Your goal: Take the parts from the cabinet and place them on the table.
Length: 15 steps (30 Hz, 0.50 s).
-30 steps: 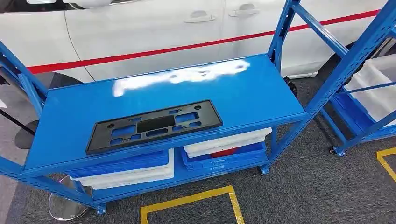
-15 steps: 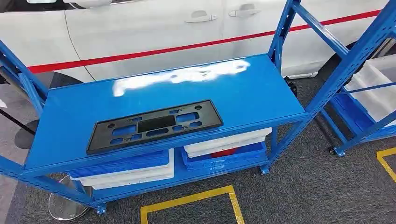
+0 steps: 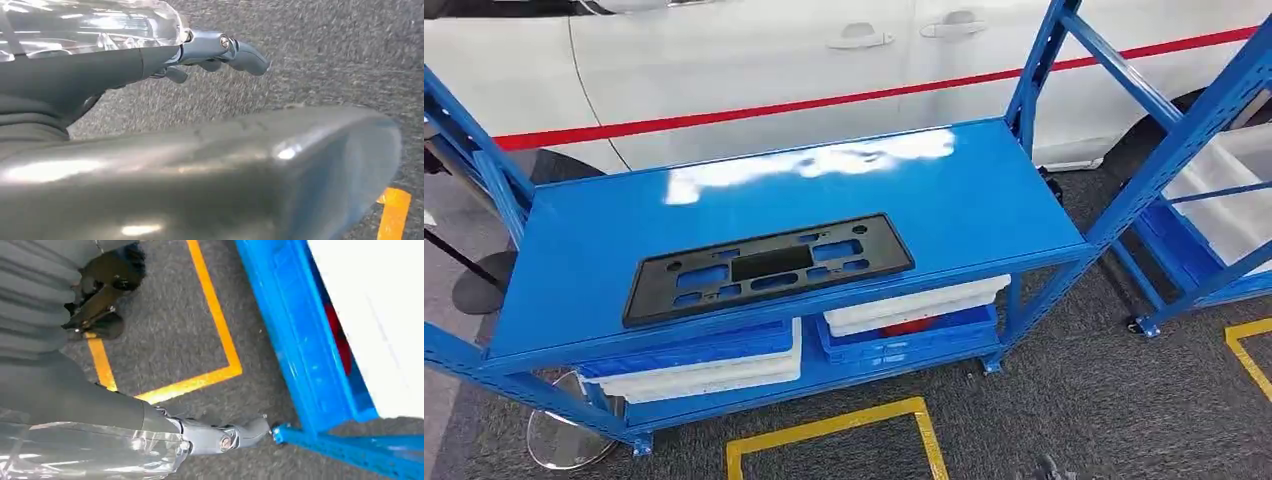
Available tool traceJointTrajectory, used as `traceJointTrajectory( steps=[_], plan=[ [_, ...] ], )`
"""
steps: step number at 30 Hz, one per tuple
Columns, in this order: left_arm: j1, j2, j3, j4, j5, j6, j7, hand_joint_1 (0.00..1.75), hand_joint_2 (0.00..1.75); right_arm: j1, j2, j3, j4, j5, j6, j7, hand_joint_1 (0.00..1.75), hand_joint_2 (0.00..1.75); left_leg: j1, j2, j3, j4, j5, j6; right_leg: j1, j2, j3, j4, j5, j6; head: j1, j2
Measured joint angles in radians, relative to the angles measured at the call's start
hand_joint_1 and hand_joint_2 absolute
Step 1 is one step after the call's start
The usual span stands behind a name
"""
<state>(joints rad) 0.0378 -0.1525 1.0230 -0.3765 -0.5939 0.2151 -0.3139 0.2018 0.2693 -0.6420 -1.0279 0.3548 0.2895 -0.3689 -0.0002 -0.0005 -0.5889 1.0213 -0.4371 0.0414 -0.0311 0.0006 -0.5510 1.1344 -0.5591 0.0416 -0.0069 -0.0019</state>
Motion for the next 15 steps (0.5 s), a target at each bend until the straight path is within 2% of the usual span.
traceJointTrajectory(
  steps=[1,2,3,4,6,7,8,10,11,12,13,14,15],
  plan=[
    [-0.001,-0.005,0.016,-0.008,-0.012,-0.003,-0.002,0.00,0.00,0.010,0.001,0.000,-0.027,-0.010,0.001,-0.006,0.00,0.00,0.000,-0.001,-0.001,0.005,-0.001,-0.004,0.000,0.000,0.044,-0.085,0.034,-0.004,0.000,0.000],
    [0.000,-0.012,0.031,-0.015,-0.023,-0.007,-0.003,0.00,0.00,0.012,0.005,0.002,-0.046,-0.017,0.002,-0.011,0.00,0.00,-0.004,-0.001,-0.001,0.009,-0.002,-0.010,0.001,0.000,0.049,-0.105,0.019,-0.007,0.001,0.000],
    [0.000,-0.019,0.050,-0.024,-0.040,-0.013,-0.005,0.00,0.00,0.016,0.010,0.004,-0.068,-0.030,0.008,-0.018,0.00,0.00,-0.007,-0.002,-0.003,0.013,-0.004,-0.018,0.007,0.002,0.044,-0.110,0.030,-0.013,-0.001,0.000],
    [-0.001,-0.023,0.066,-0.033,-0.058,-0.017,-0.008,0.00,0.00,0.025,0.014,0.006,-0.091,-0.044,0.010,-0.024,0.00,1.75,-0.005,-0.001,-0.002,0.010,0.000,-0.026,0.009,0.003,0.042,-0.108,0.031,-0.018,-0.002,0.000],
    [-0.002,-0.037,0.097,-0.050,-0.091,-0.026,-0.012,0.00,0.00,0.045,0.020,0.015,-0.142,-0.069,0.011,-0.035,0.00,1.75,-0.004,-0.002,-0.002,0.005,0.007,-0.038,0.008,0.003,0.041,-0.113,0.040,-0.032,-0.001,0.000],
    [-0.001,-0.038,0.110,-0.056,-0.105,-0.030,-0.013,0.00,0.00,0.051,0.024,0.020,-0.164,-0.082,0.011,-0.038,0.00,1.75,-0.001,-0.002,-0.008,0.011,0.001,-0.043,0.002,-0.001,0.041,-0.119,0.048,-0.041,-0.001,0.000],
    [-0.001,-0.042,0.122,-0.059,-0.117,-0.032,-0.015,0.00,0.00,0.057,0.025,0.024,-0.187,-0.092,0.010,-0.042,0.00,1.75,0.001,-0.003,-0.014,0.030,-0.022,-0.048,0.003,-0.001,0.039,-0.120,0.050,-0.045,-0.002,0.000],
    [-0.002,-0.052,0.154,-0.069,-0.150,-0.038,-0.020,0.00,0.00,0.078,0.032,0.046,-0.251,-0.117,0.005,-0.053,0.00,1.75,0.007,-0.002,-0.075,0.185,-0.120,-0.059,0.004,-0.003,0.030,-0.119,0.054,-0.051,-0.006,0.000],
    [-0.003,-0.055,0.166,-0.072,-0.162,-0.041,-0.022,0.00,0.00,0.088,0.034,0.055,-0.276,-0.124,-0.001,-0.057,0.00,1.75,0.008,-0.002,-0.104,0.259,-0.153,-0.063,0.005,-0.004,0.028,-0.119,0.055,-0.050,-0.006,0.000],
    [-0.003,-0.058,0.180,-0.076,-0.175,-0.044,-0.024,0.00,0.00,0.098,0.037,0.066,-0.307,-0.131,-0.008,-0.064,0.00,1.75,0.010,-0.002,-0.121,0.308,-0.164,-0.066,0.005,-0.005,0.026,-0.117,0.055,-0.050,-0.006,0.000],
    [-0.003,-0.060,0.192,-0.078,-0.187,-0.046,-0.026,0.00,0.00,0.105,0.037,0.077,-0.333,-0.135,-0.013,-0.071,0.00,1.75,0.012,-0.002,-0.116,0.309,-0.156,-0.067,0.005,-0.005,0.026,-0.116,0.055,-0.050,-0.006,0.000],
    [-0.003,-0.063,0.205,-0.082,-0.201,-0.049,-0.028,0.00,0.00,0.113,0.039,0.092,-0.367,-0.140,-0.024,-0.079,0.00,1.75,0.013,-0.002,-0.085,0.255,-0.120,-0.067,0.005,-0.005,0.026,-0.114,0.054,-0.049,-0.006,0.000],
    [-0.004,-0.065,0.217,-0.086,-0.212,-0.050,-0.030,0.00,0.00,0.120,0.039,0.104,-0.393,-0.143,-0.031,-0.085,0.00,1.75,0.013,-0.002,-0.041,0.177,-0.079,-0.065,0.004,-0.003,0.028,-0.113,0.053,-0.047,-0.006,0.000]
  ],
)
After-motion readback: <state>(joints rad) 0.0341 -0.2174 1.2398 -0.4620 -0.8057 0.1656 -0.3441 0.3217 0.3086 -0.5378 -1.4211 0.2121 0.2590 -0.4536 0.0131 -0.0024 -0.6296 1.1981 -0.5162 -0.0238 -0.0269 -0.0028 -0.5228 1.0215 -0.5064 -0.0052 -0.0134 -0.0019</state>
